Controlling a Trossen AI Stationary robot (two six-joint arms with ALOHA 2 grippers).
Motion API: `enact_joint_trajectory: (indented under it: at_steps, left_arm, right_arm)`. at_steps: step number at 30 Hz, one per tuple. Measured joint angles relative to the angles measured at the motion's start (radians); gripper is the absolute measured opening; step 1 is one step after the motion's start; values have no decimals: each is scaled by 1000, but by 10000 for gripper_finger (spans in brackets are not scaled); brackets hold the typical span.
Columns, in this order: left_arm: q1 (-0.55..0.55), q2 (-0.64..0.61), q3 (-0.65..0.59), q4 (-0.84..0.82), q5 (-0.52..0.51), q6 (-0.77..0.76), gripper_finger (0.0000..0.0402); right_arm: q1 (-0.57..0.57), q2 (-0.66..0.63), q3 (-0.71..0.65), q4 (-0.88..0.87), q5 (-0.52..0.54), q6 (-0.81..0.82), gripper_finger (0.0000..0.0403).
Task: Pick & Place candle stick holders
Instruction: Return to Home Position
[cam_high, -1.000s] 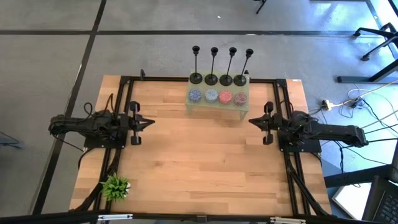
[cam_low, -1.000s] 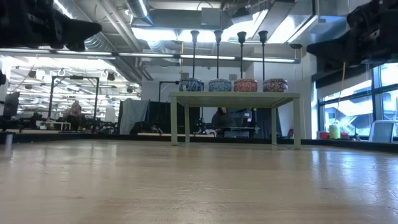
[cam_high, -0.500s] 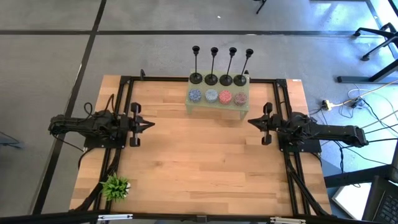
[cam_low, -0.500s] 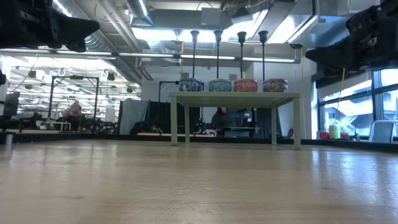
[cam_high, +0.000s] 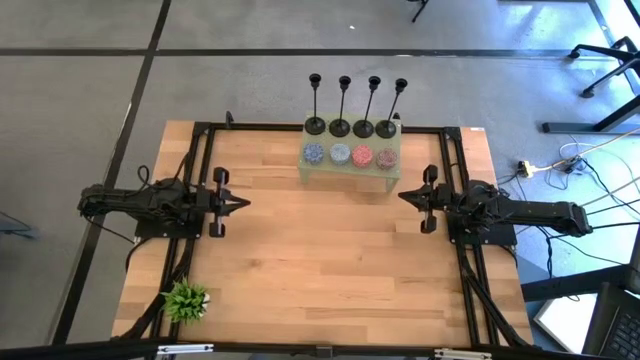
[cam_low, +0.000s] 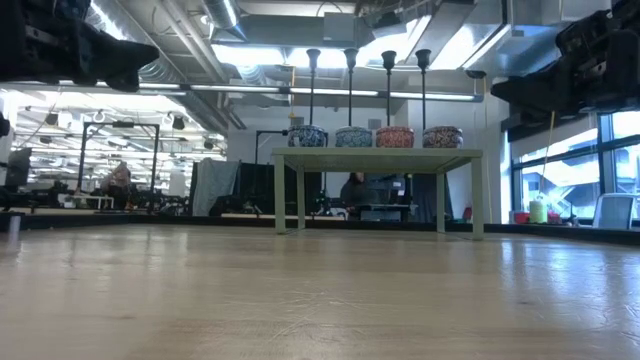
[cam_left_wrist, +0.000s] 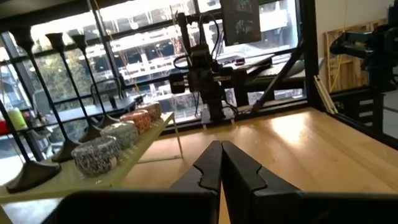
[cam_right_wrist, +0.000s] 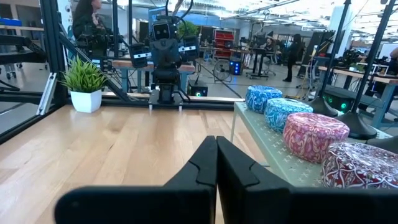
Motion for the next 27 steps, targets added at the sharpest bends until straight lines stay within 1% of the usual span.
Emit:
enact_joint_trajectory:
  at_steps: [2,6,8,27]
  left_arm:
    - [0,0,0,-3,7,-10,2]
    - [0,0,0,-3,65,5,5]
    - [0,0,0,-2,73,0,5]
    - [0,0,0,2,76,-20,2]
  right_arm:
    - [0,0,0,0,0,0,1]
    - [0,0,0,0,0,0,1]
    - [0,0,0,0,0,0,1]
    - [0,0,0,0,-1,0,1]
